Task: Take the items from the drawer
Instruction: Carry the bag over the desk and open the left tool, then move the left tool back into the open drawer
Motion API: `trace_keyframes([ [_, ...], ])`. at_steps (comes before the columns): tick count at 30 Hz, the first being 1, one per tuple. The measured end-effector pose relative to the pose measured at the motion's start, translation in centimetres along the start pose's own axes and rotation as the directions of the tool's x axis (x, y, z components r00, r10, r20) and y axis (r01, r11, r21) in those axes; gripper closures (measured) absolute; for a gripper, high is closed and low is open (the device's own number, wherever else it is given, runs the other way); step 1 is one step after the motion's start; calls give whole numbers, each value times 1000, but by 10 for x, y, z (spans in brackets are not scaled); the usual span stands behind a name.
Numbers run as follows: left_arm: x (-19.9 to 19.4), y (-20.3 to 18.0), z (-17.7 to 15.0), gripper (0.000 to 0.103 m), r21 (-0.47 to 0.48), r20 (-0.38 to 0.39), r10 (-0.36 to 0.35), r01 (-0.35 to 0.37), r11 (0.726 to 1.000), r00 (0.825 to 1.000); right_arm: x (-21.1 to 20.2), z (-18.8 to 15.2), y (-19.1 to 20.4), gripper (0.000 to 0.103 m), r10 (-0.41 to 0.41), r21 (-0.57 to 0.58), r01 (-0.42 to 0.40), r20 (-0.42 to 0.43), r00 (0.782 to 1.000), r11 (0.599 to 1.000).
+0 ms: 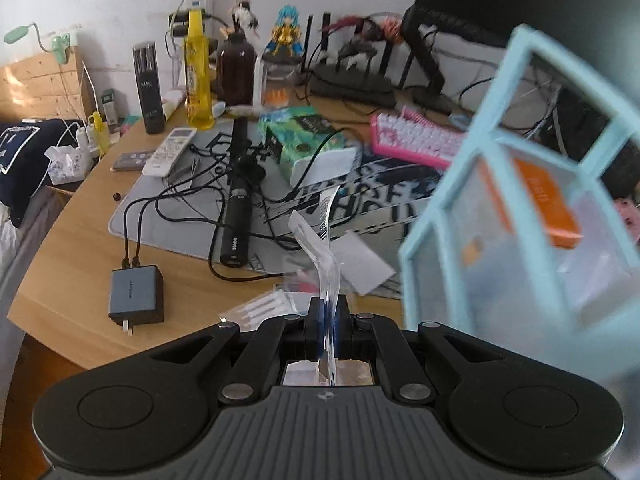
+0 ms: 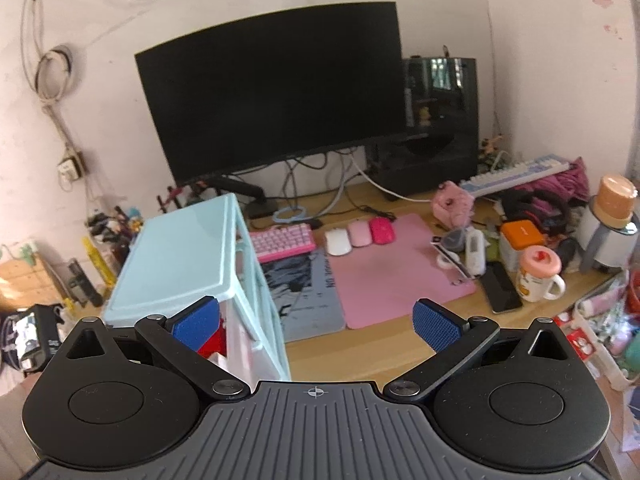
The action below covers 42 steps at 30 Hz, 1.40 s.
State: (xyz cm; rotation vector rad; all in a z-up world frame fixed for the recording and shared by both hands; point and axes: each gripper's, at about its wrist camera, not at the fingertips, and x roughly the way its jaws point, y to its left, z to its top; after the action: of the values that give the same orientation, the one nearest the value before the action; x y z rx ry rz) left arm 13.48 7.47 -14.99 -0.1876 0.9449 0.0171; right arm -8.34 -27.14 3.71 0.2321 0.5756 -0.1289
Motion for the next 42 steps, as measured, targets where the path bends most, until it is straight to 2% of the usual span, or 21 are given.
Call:
trace_keyframes([
  [9,63,17,3,98,44,-36,73,-71,997,997,3,-4,20,0,-37,-11,37,-15,999,999],
  [18,86,21,-8,97,82,-91,90,-83,993,992,4,-4,28,0,-54,-24,54,-16,998,998],
  [28,83,32,-7,52,55,-78,94,-89,994,993,4,-4,29,0,-40,-39,40,-20,999,998],
  [33,79,36,-4,35,52,-56,108,-105,993,993,2,-4,28,0,-28,-41,28,-19,999,999],
  [36,74,39,-2,29,53,-39,118,-116,992,992,0,-4,27,0,-18,-44,17,-16,1000,999],
  [42,45,46,1,28,36,-3,124,-124,992,992,-2,-3,24,0,7,-48,-7,-2,1000,999],
])
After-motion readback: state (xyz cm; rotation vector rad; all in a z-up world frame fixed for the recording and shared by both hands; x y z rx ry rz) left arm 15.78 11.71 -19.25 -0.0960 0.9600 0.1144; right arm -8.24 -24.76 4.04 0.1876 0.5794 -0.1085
